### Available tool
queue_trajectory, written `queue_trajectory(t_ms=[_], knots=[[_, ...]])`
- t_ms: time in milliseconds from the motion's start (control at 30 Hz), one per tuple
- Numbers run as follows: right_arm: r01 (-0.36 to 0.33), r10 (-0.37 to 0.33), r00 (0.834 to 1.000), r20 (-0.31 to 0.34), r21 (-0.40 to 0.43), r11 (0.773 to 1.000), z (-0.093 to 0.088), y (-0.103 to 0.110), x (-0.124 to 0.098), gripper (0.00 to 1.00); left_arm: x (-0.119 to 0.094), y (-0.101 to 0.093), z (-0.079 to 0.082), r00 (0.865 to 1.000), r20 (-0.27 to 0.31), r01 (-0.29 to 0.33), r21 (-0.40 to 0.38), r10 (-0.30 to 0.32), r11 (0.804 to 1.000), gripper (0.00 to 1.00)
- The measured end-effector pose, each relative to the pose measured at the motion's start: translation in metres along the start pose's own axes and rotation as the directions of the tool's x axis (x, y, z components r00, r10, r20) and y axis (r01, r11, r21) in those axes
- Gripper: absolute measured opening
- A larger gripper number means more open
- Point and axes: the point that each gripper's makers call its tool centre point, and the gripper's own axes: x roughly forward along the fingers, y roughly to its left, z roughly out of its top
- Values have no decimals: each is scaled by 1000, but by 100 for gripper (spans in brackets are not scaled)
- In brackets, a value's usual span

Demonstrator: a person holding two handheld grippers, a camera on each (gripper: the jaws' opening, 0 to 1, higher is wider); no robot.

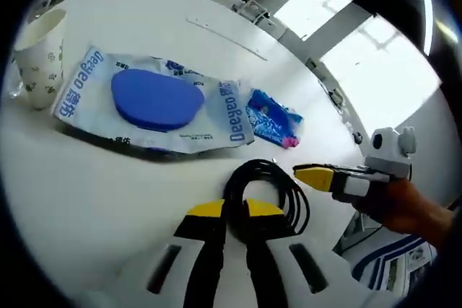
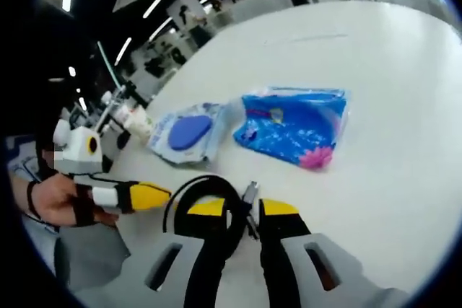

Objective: Arrange the tabletop items into an orderly group along one side of the table until the central work area is clear of visible clutter.

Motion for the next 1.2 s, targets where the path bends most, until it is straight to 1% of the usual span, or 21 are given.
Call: queue_trajectory(t_ms=[33,67,200,267,367,467,633,700,800,867,933,1000,1033,1200], knots=[[5,-6,1000,25,23,1000,6,-4,-4,14,0,0,0,1000,1,1,-1,-1,1000,6],[10,-11,999,34,27,1000,8,-6,-6,14,-1,0,-1,1000,2,2,-2,-2,1000,7],[81,-85,994,70,63,995,19,-30,-16,15,-4,-2,-4,1000,-2,10,-4,-10,1000,8],[121,-128,988,86,79,989,26,-42,-19,15,-6,-3,-5,1000,-2,14,-2,-14,1000,8],[191,-203,974,101,117,974,35,-60,-19,18,-9,-4,-4,1000,-1,16,1,-16,1000,8],[228,-245,964,100,158,961,41,-73,-13,20,-12,-1,-4,1000,3,15,-2,-15,1000,8],[236,-256,962,93,183,954,49,-78,2,19,-17,0,-5,1000,6,18,-3,-18,1000,9],[254,-273,959,83,189,949,50,-83,7,16,-19,2,-4,1000,10,16,-9,-16,1000,9],[254,-273,959,75,202,946,48,-85,13,10,-22,4,-3,1000,18,16,-19,-15,1000,9],[264,-276,960,46,178,948,43,-87,13,6,-23,4,-2,1000,20,17,-21,-17,1000,9],[266,-277,959,55,151,952,44,-91,13,1,-24,5,-2,1000,22,20,-26,-20,999,9],[253,-261,964,52,123,960,43,-90,11,1,-24,6,-3,999,27,25,-43,-23,999,9],[253,-258,965,39,91,963,40,-92,9,1,-24,8,-4,999,28,24,-49,-23,998,9],[242,-244,969,37,55,969,37,-96,1,1,-24,14,-5,1000,27,18,-71,-16,997,8]])
